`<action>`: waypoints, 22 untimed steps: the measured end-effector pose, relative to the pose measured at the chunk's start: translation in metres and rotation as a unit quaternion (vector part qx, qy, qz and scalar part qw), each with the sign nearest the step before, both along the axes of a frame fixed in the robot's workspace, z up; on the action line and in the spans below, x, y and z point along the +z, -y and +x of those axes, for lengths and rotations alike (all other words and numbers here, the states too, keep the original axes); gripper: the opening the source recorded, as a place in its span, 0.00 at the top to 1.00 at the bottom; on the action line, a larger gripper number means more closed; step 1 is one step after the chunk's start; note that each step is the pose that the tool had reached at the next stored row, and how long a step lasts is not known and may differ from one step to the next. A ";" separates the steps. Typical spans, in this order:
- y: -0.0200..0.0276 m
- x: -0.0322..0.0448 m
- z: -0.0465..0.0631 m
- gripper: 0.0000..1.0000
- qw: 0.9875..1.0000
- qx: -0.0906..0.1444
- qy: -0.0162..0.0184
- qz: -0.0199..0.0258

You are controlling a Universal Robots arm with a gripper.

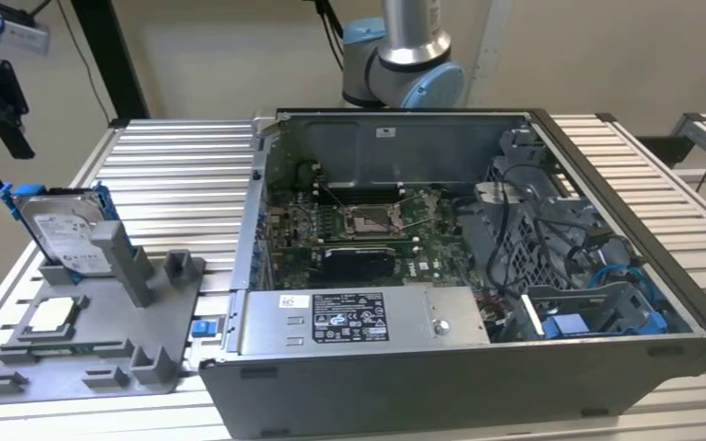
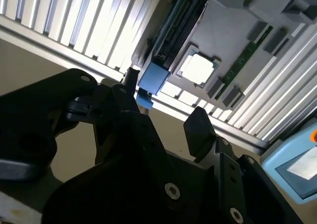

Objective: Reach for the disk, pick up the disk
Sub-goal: 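Pick up the disk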

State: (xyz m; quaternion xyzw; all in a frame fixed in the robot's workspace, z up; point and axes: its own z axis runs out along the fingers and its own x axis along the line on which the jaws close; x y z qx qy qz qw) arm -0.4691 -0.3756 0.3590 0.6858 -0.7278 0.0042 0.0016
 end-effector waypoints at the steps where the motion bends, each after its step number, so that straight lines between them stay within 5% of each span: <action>1: 0.0000 -0.0005 0.000 0.00 1.000 0.000 0.000 0.000; 9: 0.0000 -0.0054 0.000 0.00 1.000 0.000 0.000 0.000; 22: 0.0000 -0.0276 0.002 0.00 1.000 0.000 0.000 0.002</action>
